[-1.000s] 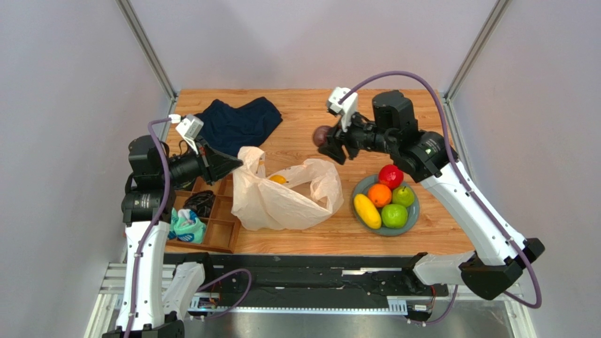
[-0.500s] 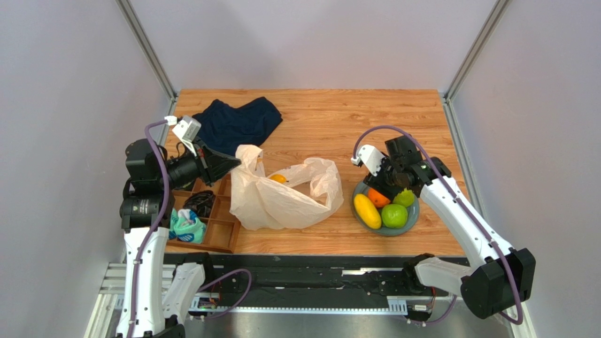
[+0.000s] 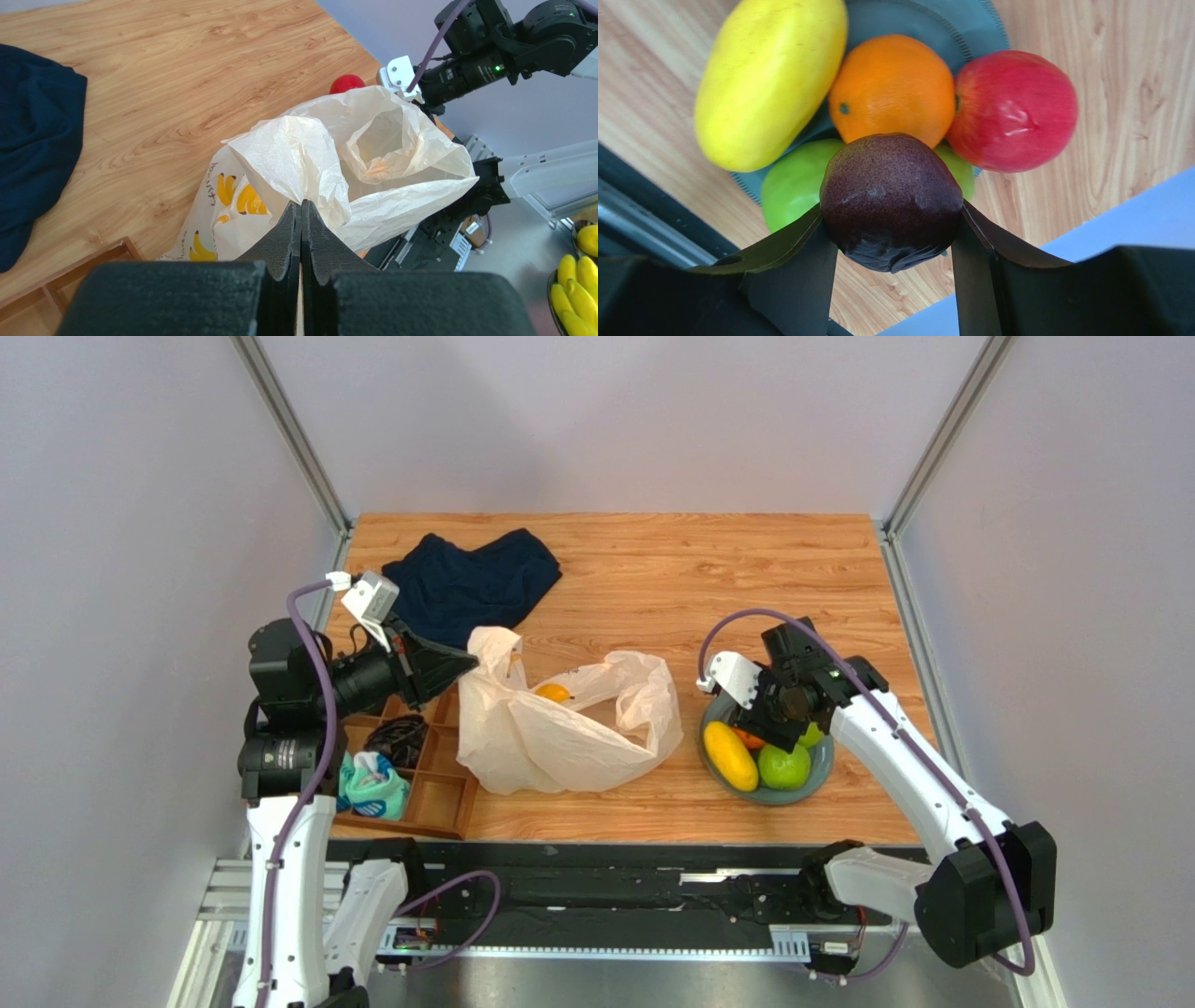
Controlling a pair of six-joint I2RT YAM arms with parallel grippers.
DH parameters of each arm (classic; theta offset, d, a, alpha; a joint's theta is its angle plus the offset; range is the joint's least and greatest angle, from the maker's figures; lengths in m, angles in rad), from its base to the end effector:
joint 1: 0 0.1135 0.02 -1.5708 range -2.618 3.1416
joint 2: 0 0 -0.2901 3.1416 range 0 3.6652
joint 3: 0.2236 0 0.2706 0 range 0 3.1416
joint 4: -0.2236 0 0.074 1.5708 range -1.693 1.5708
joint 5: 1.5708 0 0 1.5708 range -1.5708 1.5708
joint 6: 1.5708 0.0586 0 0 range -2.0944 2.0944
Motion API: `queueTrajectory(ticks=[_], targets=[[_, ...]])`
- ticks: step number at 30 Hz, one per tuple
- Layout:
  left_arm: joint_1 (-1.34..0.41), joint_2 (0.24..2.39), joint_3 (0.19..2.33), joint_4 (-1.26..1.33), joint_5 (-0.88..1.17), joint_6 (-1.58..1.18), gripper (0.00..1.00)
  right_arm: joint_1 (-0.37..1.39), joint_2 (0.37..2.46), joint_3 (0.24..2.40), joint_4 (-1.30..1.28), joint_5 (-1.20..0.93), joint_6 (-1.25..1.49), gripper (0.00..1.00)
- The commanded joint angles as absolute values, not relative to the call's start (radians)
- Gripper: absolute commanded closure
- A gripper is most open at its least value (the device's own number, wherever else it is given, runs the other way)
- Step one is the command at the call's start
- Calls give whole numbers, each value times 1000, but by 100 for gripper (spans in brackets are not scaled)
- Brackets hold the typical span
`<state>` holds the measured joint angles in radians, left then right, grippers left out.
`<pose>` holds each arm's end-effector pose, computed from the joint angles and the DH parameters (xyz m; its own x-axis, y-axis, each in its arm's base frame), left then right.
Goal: Take the fake fruits out of the plastic bag
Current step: Place the fake fruit on the plate, then adjust the plastic bag at the center of the board.
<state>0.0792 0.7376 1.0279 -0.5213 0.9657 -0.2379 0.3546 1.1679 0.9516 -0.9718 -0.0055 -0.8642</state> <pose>0.1488 -0.0365 0.4170 -0.3993 -0.1662 -0.9016 0.6781 0.6084 -0.4124 0.2122 0.0789 0.2593 -0.2993 -0.9218 -0.2463 -0.8883 0.3634 -0.2807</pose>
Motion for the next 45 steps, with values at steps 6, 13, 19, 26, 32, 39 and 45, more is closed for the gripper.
queueTrajectory(ticks=[6, 13, 19, 26, 32, 39, 45], targets=[[81, 727, 1019, -506, 966, -238, 100, 373, 1141, 940, -1046, -97, -894, 65], [84, 724, 1005, -500, 965, -239, 100, 383, 1157, 933, -1036, -103, -900, 44], [83, 729, 999, -491, 966, -244, 100, 388, 1164, 959, -1017, -106, -879, 10], [83, 738, 994, -466, 976, -258, 100, 390, 1172, 1020, -1066, -107, -880, 9], [84, 746, 1012, -552, 997, -233, 100, 390, 1138, 1245, -1256, -201, -882, 0], [84, 646, 933, -741, 1011, -242, 100, 440, 1328, 1652, -1144, -504, -502, 0], [83, 606, 937, -747, 1011, -215, 100, 644, 1587, 2003, -1164, -469, -357, 0]])
